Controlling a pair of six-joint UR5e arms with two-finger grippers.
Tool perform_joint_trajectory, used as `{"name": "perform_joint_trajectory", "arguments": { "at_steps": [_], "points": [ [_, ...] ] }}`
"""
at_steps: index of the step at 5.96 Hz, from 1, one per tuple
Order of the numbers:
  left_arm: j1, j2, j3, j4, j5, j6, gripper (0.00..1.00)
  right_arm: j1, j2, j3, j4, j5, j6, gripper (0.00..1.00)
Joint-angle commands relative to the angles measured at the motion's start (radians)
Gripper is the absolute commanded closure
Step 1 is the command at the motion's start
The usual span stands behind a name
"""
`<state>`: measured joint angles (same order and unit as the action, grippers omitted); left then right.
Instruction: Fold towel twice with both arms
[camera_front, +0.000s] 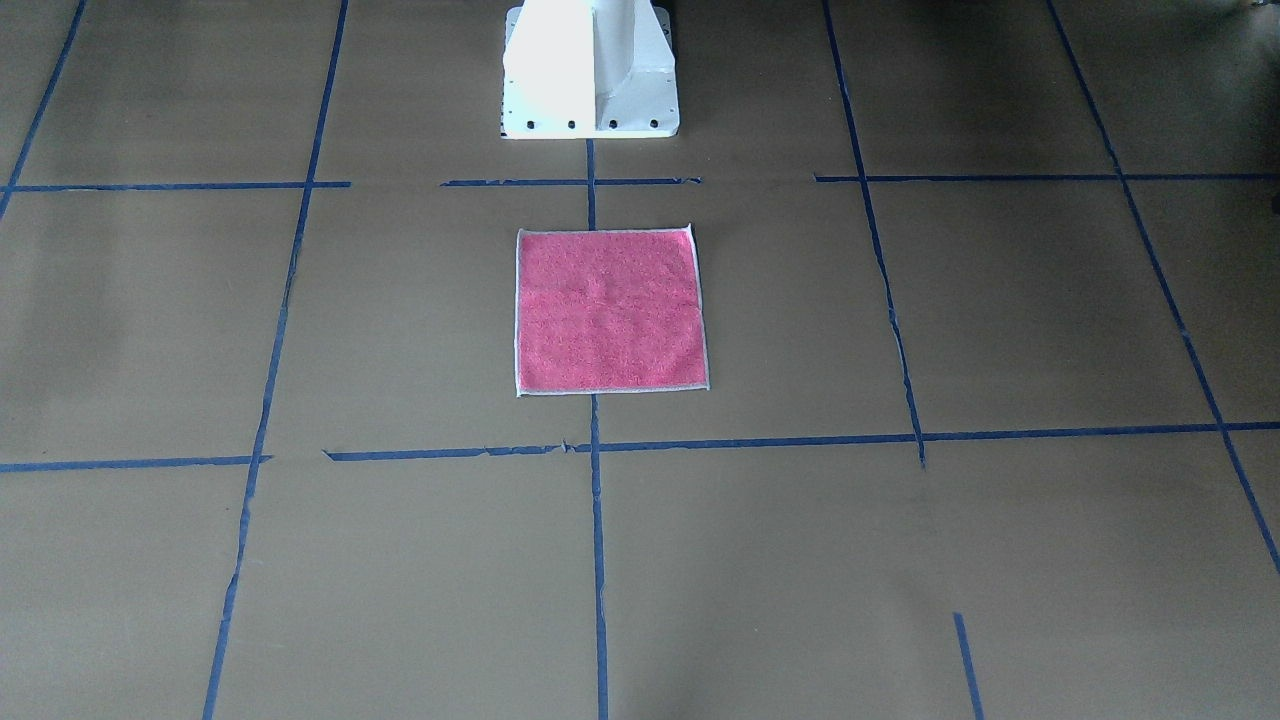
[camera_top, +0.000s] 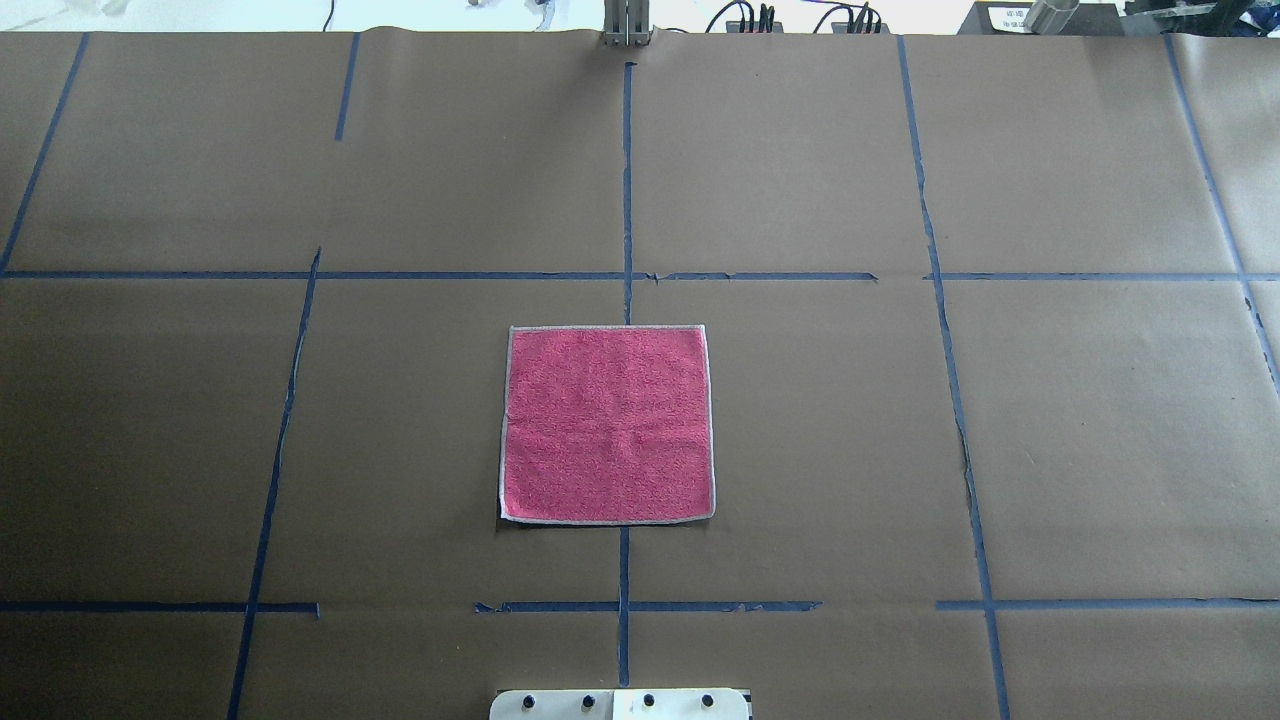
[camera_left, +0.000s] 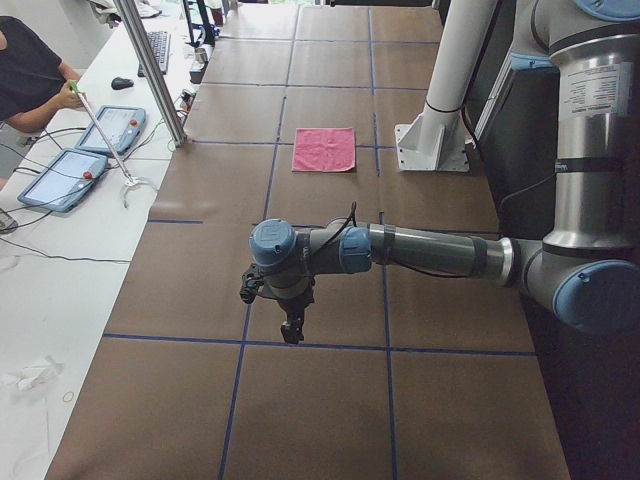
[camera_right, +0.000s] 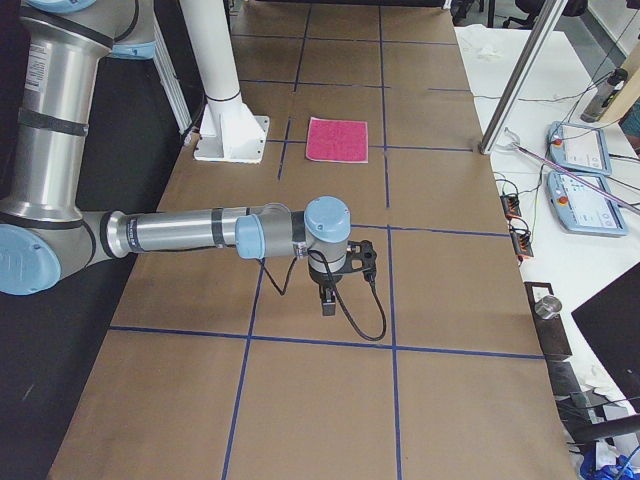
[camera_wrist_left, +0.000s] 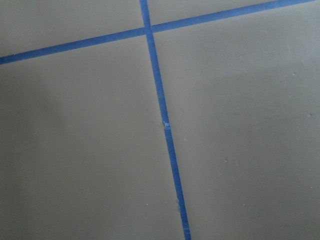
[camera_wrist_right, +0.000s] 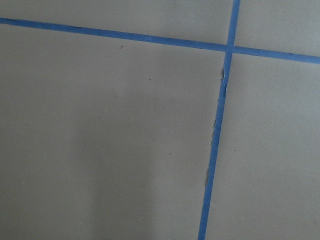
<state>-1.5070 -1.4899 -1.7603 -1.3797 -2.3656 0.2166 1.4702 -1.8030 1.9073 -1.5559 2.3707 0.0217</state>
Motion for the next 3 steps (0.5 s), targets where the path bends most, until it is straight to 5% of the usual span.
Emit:
{"name": "perform_joint_trajectory", "arguments": {
  "at_steps": [1,3],
  "points": [
    [0.001,0.002,0.002,-0.031,-0.026,-0.003,0.0,-0.034,0.001,0.001,0.058,0.001,0.026,0.0],
    [0.004,-0.003,-0.004,-0.038,-0.027,-0.005,0.0,-0.149,0.004,0.006,0.245,-0.004,0.328,0.0]
  ]
}}
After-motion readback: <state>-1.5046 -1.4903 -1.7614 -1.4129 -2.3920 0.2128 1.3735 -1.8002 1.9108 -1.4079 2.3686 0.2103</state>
